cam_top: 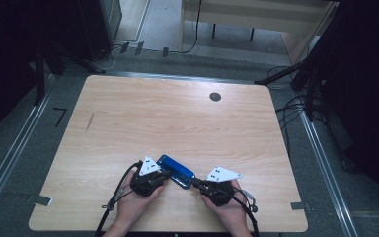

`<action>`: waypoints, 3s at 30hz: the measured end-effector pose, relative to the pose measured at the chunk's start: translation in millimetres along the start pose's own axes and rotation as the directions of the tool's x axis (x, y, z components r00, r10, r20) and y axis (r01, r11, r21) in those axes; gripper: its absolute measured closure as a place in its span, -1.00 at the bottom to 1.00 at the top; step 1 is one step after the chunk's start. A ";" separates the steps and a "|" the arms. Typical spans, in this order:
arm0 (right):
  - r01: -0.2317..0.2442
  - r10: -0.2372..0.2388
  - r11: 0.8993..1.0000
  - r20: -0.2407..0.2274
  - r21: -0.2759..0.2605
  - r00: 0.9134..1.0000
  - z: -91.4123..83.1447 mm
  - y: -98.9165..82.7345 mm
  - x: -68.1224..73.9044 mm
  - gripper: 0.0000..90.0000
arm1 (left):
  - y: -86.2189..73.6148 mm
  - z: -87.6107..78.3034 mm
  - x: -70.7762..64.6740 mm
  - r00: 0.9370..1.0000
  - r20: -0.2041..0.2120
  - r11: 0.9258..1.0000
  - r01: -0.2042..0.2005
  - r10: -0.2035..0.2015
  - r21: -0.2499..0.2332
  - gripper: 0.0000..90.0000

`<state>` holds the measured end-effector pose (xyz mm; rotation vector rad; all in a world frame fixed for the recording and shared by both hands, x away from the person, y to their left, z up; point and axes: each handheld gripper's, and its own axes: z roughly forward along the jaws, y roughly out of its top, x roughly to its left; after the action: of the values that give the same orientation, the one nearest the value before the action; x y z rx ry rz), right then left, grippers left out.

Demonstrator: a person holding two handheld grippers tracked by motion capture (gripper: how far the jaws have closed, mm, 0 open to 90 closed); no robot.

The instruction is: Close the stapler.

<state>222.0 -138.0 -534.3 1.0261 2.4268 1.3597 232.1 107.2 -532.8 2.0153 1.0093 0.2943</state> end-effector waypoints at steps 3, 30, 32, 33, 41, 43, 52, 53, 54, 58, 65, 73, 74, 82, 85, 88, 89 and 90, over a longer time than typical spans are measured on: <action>-0.002 0.002 1.000 0.003 -0.001 1.000 0.2 0.1 -0.4 0.99 | 0.8 2.4 -4.1 1.000 0.000 1.000 -0.020 0.020 -0.003 1.00; 0.035 -0.035 0.999 -0.007 -0.029 0.999 -5.7 8.1 4.5 1.00 | 0.2 2.6 -4.3 0.999 0.010 1.000 -0.031 0.031 0.000 1.00; 0.034 -0.034 0.999 -0.004 -0.041 0.999 -6.5 9.0 4.2 1.00 | 0.2 2.6 -4.4 0.999 0.010 1.000 -0.030 0.030 0.000 1.00; 0.031 -0.031 0.999 -0.006 -0.043 1.000 -7.0 9.6 4.1 1.00 | 0.2 2.6 -4.4 0.999 0.010 1.000 -0.031 0.031 0.000 1.00; 0.030 -0.031 0.997 -0.016 -0.069 0.999 -10.1 15.8 4.7 1.00 | 0.1 2.6 -4.7 0.999 0.010 0.999 -0.034 0.034 -0.001 1.00; 0.038 -0.039 0.996 -0.015 -0.078 0.999 -11.0 19.1 5.6 1.00 | 0.1 2.6 -4.7 0.999 0.010 0.999 -0.034 0.034 -0.001 1.00; 0.058 -0.059 0.993 -0.007 -0.107 0.998 -13.8 33.0 10.7 1.00 | 0.0 2.7 -5.7 0.999 0.005 0.999 -0.040 0.040 -0.002 1.00; 0.058 -0.059 0.992 -0.007 -0.111 0.998 -13.9 34.7 11.3 1.00 | 0.0 2.8 -5.7 0.999 0.005 0.999 -0.040 0.040 -0.002 1.00; 0.060 -0.061 0.991 -0.007 -0.117 0.998 -14.2 38.5 12.4 1.00 | 0.0 2.7 -5.6 0.999 0.004 0.999 -0.043 0.043 -0.002 1.00; 0.069 -0.070 0.990 -0.004 -0.122 0.998 -14.1 44.0 13.6 1.00 | 0.0 2.7 -5.8 0.999 0.005 0.999 -0.043 0.043 -0.002 1.00; 0.085 -0.086 0.988 0.001 -0.126 0.996 -13.2 55.1 16.7 1.00 | -0.1 2.9 -5.8 0.999 0.007 0.999 -0.038 0.038 -0.004 1.00; 0.095 -0.097 0.986 -0.006 -0.134 0.995 -10.7 65.4 18.0 1.00 | -0.1 3.0 -5.7 0.999 0.012 0.999 -0.035 0.035 -0.006 1.00; 0.097 -0.098 0.986 -0.006 -0.136 0.995 -10.0 67.6 18.2 1.00 | -0.1 3.0 -5.8 0.999 0.012 0.999 -0.037 0.037 -0.004 1.00; 0.107 -0.109 0.985 -0.004 -0.136 0.994 -7.7 74.6 20.3 1.00 | -0.1 3.0 -6.0 0.999 0.010 0.999 -0.040 0.040 -0.004 1.00; 0.111 -0.112 0.985 -0.005 -0.134 0.994 -6.3 78.1 20.8 1.00 | -0.1 3.0 -6.2 0.999 0.010 0.999 -0.040 0.040 -0.005 1.00; 0.111 -0.113 0.985 -0.009 -0.136 0.994 -5.1 80.9 20.8 1.00 | -0.1 2.8 -6.6 0.999 0.007 0.999 -0.047 0.047 -0.002 1.00; 0.111 -0.113 0.985 -0.009 -0.136 0.994 -5.1 80.9 20.8 1.00 | -0.1 2.9 -6.9 0.999 0.005 0.999 -0.046 0.046 -0.004 1.00; 0.115 -0.117 0.985 -0.008 -0.129 0.993 -4.9 82.6 20.9 1.00 | -0.1 3.0 -6.9 0.999 0.006 0.999 -0.044 0.044 -0.006 1.00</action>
<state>244.0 -99.4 -461.3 0.8332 2.3345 1.4675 229.1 100.3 -533.7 2.0340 0.9605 0.3144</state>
